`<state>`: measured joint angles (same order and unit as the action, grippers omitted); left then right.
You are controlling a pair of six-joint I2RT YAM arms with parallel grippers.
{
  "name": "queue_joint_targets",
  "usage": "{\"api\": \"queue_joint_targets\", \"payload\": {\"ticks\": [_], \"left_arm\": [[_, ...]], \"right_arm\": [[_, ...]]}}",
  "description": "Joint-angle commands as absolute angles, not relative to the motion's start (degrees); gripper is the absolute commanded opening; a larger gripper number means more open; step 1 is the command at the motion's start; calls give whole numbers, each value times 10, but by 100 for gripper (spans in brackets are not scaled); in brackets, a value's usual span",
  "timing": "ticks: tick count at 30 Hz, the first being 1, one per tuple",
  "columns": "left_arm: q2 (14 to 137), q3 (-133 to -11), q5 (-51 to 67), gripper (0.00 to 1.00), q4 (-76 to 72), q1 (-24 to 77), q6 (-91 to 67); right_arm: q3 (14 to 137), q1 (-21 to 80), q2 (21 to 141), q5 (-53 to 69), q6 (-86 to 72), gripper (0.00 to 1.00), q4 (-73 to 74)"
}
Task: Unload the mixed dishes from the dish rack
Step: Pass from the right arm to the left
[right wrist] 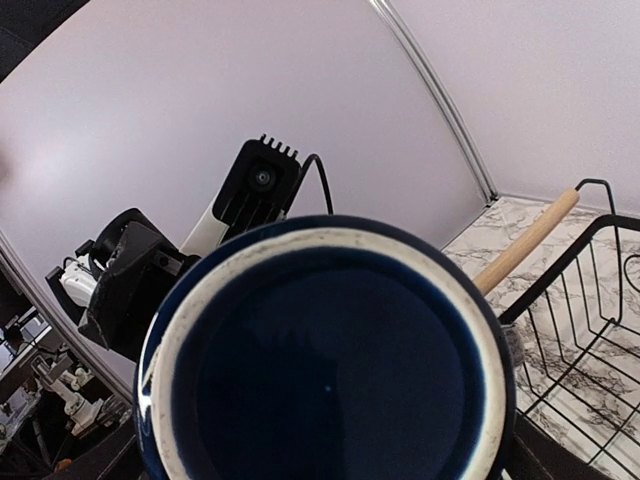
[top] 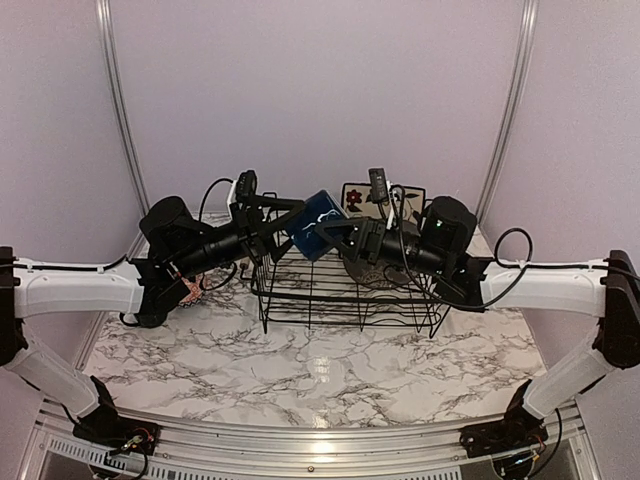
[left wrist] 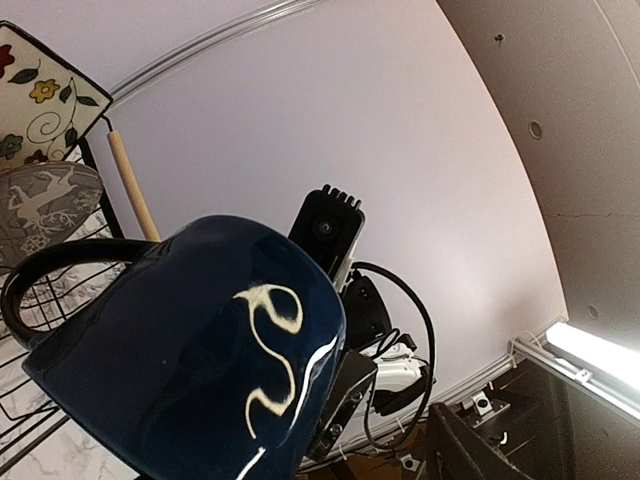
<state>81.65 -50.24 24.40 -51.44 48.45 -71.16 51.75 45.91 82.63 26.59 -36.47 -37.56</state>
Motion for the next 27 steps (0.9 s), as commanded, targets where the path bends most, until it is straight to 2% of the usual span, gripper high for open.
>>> {"api": "queue_joint_targets", "payload": {"ticks": [1, 18, 27], "left_arm": [[829, -495, 247, 60, -593, 487, -745], [850, -504, 253, 18, -617, 490, -764], [849, -509, 254, 3, -611, 490, -765]], "right_arm": [[524, 469, 827, 274, -383, 22, -472], [527, 483, 836, 270, -381, 23, -484], [527, 487, 835, 265, -375, 29, -476]]}}
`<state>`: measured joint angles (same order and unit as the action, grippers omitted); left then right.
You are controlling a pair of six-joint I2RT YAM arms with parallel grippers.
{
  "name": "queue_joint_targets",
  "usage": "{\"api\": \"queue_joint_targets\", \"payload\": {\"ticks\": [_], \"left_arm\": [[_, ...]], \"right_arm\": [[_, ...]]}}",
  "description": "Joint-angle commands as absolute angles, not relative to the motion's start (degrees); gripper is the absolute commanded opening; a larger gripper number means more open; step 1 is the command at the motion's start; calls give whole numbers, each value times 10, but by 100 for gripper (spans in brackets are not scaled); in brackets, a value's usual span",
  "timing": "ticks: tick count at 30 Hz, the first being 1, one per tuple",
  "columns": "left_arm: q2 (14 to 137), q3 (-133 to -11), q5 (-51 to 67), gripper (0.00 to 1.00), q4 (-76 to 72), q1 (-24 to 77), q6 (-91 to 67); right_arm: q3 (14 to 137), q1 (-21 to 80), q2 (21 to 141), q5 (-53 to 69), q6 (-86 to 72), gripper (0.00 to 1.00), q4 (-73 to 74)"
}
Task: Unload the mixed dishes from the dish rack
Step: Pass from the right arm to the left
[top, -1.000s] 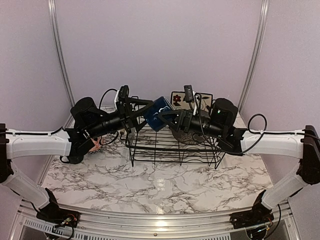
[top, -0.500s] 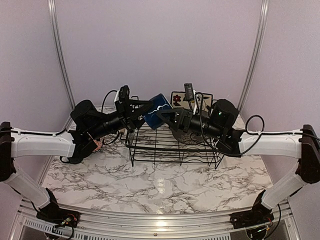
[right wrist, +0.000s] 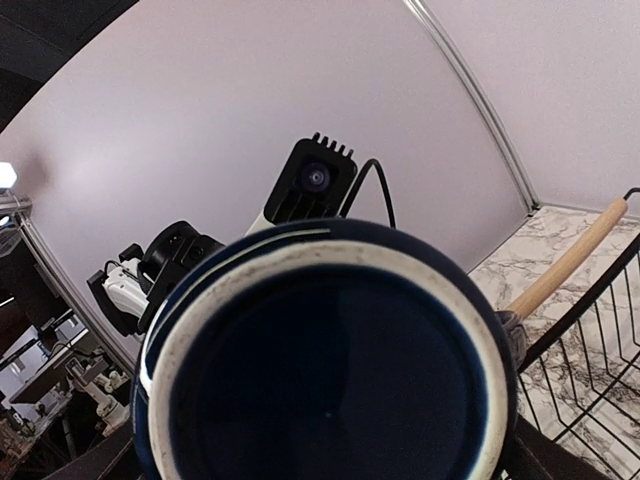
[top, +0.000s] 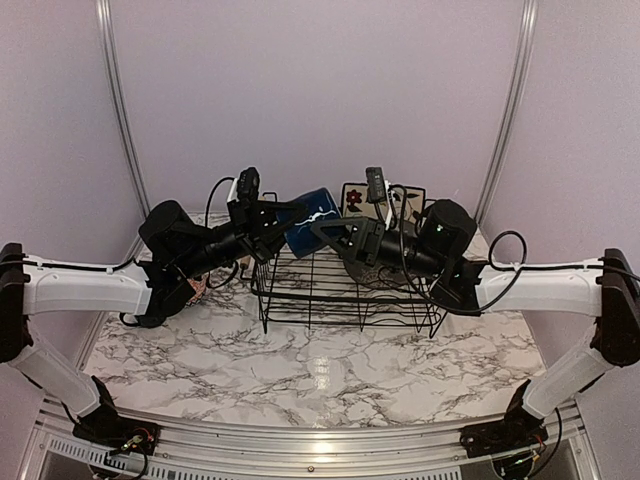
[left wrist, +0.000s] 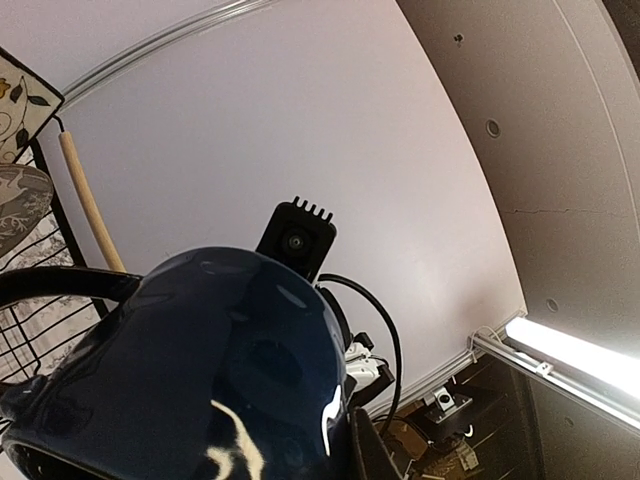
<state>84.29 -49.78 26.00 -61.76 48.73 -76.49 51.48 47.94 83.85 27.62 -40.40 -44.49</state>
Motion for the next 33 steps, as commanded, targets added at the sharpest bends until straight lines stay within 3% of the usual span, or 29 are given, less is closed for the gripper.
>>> {"api": "queue_joint_targets", "payload": {"ticks": [1, 7, 14, 16, 24, 28, 33], "left_arm": [[849, -509, 254, 1, -611, 490, -765], [845, -511, 256, 0, -604, 490, -761], [816, -514, 252, 0, -555, 490, -730], [803, -513, 244, 0, -531, 489, -717], [754, -512, 225, 0, -453, 480, -672], [699, -541, 174, 0, -270, 473, -587], [636, -618, 20, 0, 36, 472, -458]], "right_arm": [[528, 487, 835, 265, -374, 30, -475], [528, 487, 832, 260, -364, 45, -461], [529, 486, 813, 242, -341, 88, -424], [527, 487, 809, 235, -338, 97, -416], [532, 486, 790, 218, -319, 98, -371], [551, 486, 780, 184, -279, 98, -288], [565, 486, 763, 112, -233, 99, -183]]}}
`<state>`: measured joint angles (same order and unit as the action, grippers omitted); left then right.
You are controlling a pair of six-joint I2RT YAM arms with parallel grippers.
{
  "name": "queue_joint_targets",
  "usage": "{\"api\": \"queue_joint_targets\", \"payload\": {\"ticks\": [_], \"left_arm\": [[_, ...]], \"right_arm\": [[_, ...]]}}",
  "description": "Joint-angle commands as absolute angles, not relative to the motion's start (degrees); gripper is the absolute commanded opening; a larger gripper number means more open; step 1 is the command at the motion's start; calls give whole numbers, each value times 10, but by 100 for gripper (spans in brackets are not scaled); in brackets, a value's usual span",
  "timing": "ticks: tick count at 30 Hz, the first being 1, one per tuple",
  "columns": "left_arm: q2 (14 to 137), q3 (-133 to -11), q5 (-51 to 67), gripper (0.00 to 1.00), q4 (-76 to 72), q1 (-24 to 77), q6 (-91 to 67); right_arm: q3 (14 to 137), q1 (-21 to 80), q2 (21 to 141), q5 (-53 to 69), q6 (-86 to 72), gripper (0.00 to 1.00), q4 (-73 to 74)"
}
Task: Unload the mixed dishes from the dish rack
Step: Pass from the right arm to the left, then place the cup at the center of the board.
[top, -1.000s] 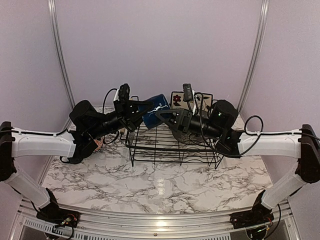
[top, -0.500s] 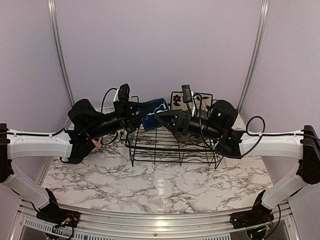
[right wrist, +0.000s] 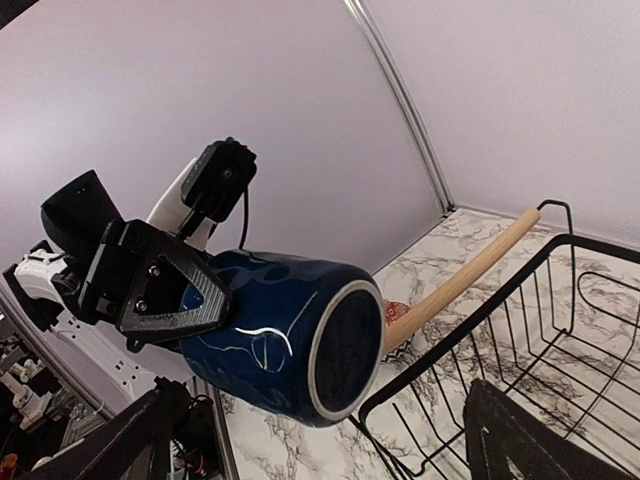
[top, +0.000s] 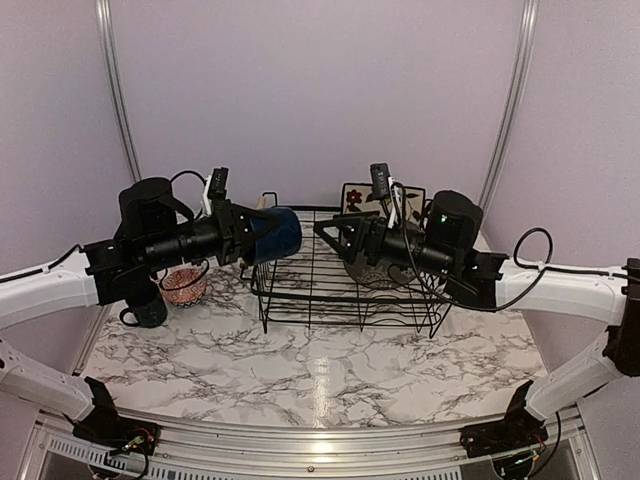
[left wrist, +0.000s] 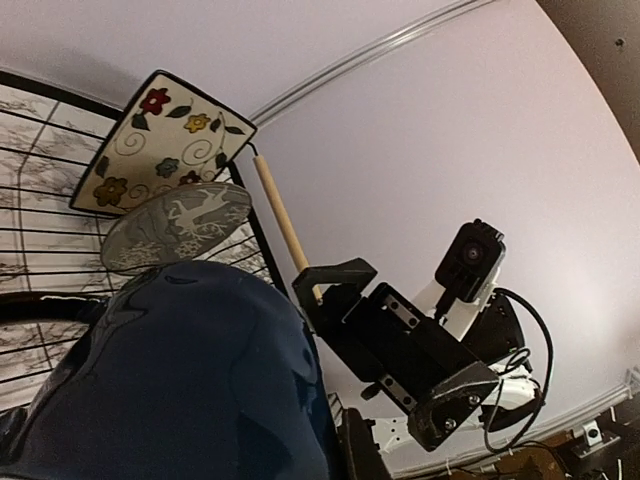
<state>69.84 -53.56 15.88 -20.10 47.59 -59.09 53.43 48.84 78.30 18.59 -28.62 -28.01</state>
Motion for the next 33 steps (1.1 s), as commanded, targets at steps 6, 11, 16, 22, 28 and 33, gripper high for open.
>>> {"api": "queue_joint_targets", "payload": {"ticks": [6, 11, 16, 22, 28, 33], "left_arm": [[588, -651, -139, 0, 268, 471, -402], [569, -632, -181, 0, 376, 471, -407], [592, -599, -213, 0, 456, 471, -427], [650, -550, -236, 0, 490, 470, -445], [696, -519, -238, 0, 446, 434, -432], [734, -499, -193, 0, 386, 390, -409]], "right_arm": [[630, 486, 772, -24, -175, 99, -19], [637, 486, 769, -117, -135, 98, 47], [637, 482, 760, -127, -128, 98, 55], [628, 482, 751, -125, -127, 98, 47], [623, 481, 739, -134, -124, 99, 52], [623, 480, 729, -149, -121, 99, 67]]}}
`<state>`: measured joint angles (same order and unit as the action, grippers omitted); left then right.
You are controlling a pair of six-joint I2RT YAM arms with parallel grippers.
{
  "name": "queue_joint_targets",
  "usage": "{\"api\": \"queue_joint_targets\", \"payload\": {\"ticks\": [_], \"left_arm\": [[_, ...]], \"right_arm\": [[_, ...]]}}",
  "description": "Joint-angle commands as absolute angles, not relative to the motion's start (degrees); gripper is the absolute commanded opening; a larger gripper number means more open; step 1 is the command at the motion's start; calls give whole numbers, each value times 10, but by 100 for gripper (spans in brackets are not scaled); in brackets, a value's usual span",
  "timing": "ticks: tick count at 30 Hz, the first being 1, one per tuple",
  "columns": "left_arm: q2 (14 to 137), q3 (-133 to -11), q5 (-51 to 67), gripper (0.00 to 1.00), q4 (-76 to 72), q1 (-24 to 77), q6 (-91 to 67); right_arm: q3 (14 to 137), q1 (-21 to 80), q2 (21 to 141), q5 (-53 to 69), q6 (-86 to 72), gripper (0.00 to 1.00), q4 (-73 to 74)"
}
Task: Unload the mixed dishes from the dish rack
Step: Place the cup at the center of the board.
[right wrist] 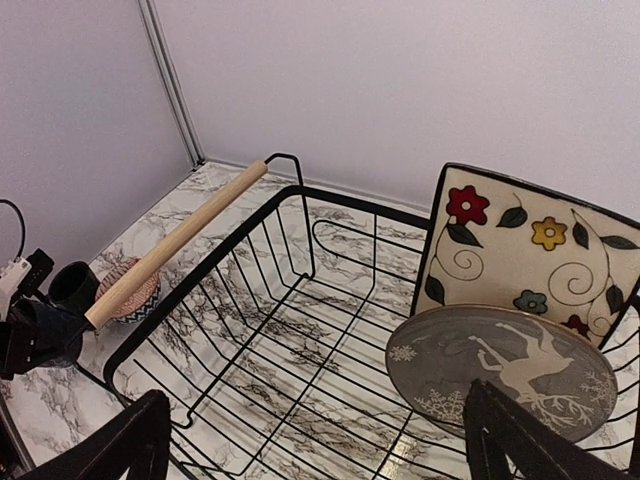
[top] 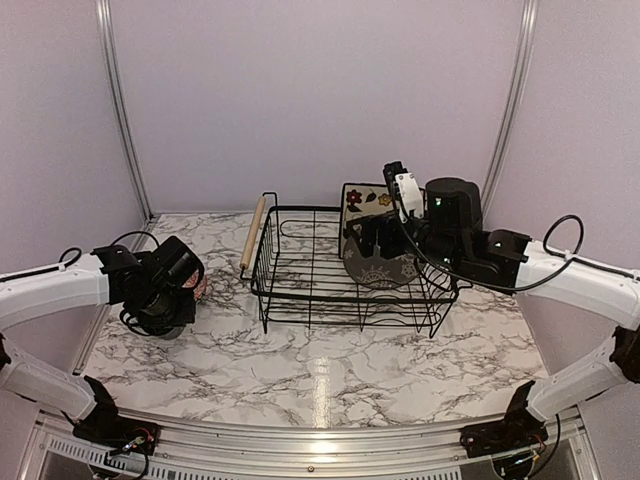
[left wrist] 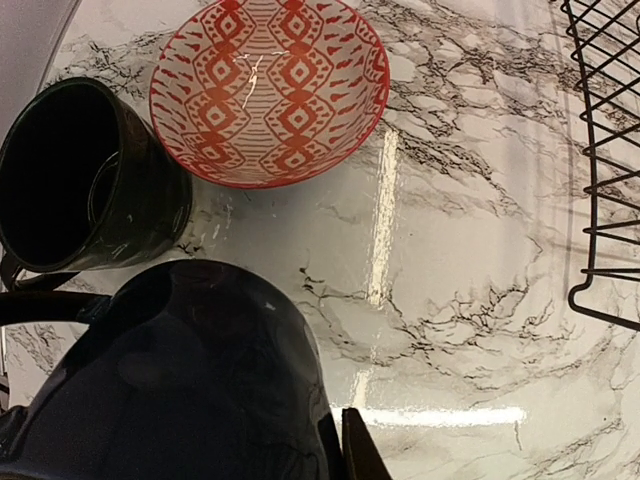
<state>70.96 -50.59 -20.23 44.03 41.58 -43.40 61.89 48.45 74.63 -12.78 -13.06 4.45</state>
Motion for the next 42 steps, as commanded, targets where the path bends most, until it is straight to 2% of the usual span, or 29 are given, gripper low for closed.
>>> {"api": "queue_joint_targets", "payload": {"ticks": [1, 13, 31, 35, 42], "left_arm": [[742, -498, -191, 0, 382, 386, -405], [798, -463, -181, 0, 344, 380, -408], [794, -457, -163, 31, 342, 379, -410], [770, -462, -157, 41, 347, 379, -409], [740, -461, -150, 50, 358, 379, -412]], "right_arm": [[626, 479, 726, -152, -120, 99, 73], [610, 459, 701, -187, -100, 99, 96], [597, 419, 700, -173, -105, 99, 116], [605, 417, 703, -180, -100, 99, 129], [616, 411, 718, -176, -99, 98, 147]]}}
